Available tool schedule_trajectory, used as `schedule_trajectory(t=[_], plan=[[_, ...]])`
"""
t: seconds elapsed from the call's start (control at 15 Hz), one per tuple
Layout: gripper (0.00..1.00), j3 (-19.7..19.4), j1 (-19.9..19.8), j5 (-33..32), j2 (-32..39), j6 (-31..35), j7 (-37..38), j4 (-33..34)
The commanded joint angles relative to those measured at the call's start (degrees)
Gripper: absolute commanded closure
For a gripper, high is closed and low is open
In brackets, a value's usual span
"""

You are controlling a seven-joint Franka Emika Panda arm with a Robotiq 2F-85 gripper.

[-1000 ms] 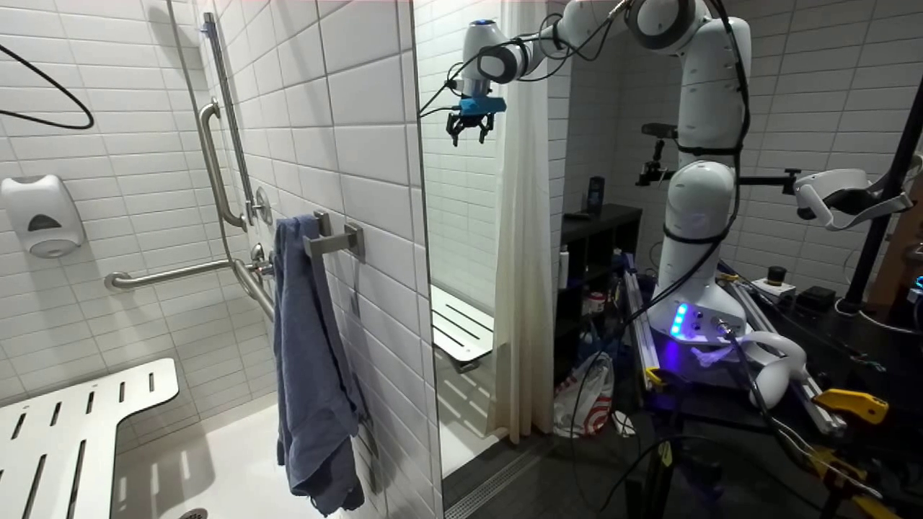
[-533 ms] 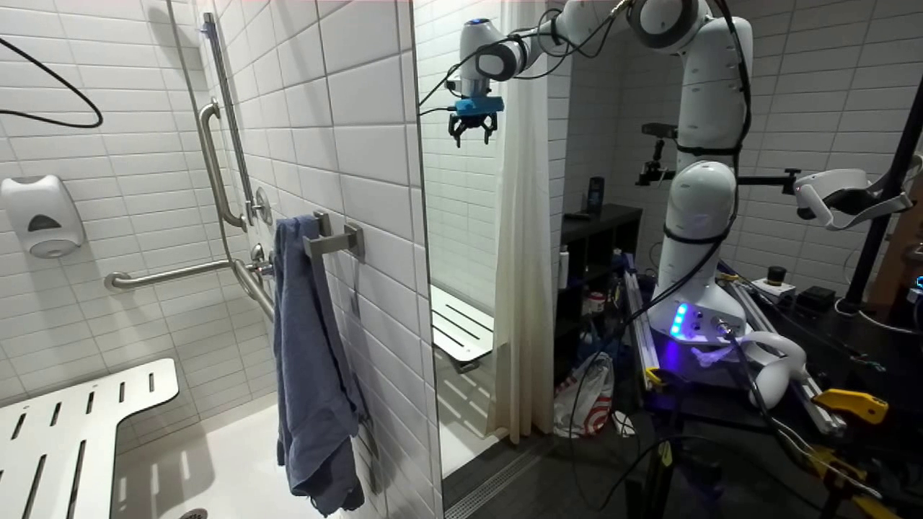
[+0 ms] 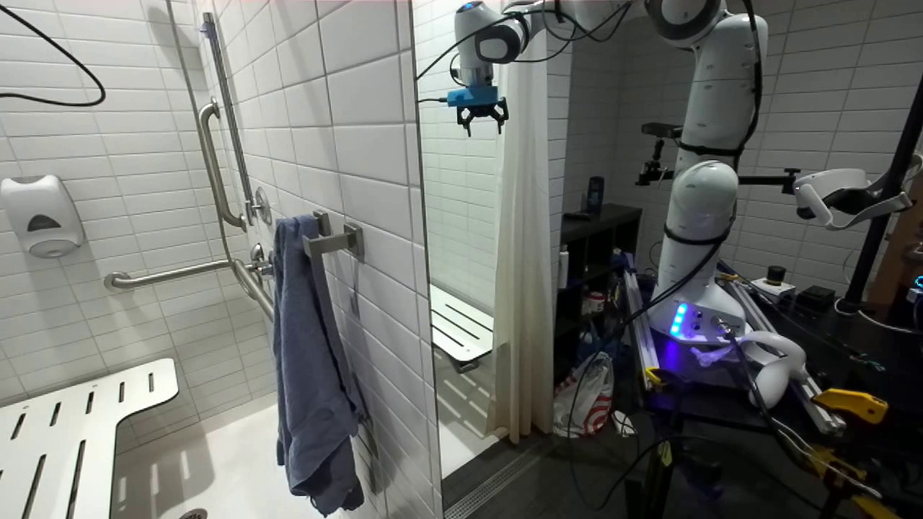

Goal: Close the shower curtain

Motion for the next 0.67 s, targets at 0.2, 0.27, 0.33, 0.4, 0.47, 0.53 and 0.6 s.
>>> schedule_trajectory(t=[0.2, 0.27, 0.33, 0.4, 0.47, 0.53, 0.6], plan=[[0.0, -1.3, -0.5, 3.2, -1.2, -9.9, -21.5, 0.4], [0.0, -1.5, -0.6, 2.7, -1.1, -11.4, -24.6, 0.8], [0.0, -1.7, -0.8, 2.6, -0.8, -12.9, -27.6, 1.3], [0.0, -1.8, -0.9, 2.5, -0.6, -14.5, -30.4, 1.9], [0.0, -1.9, -1.0, 2.2, -0.4, -15.9, -32.4, 2.3], [0.0, -1.9, -1.0, 1.8, -0.5, -16.8, -32.3, 2.4], [0.0, -2.0, -1.1, 1.2, -0.8, -17.4, -31.3, 2.0]])
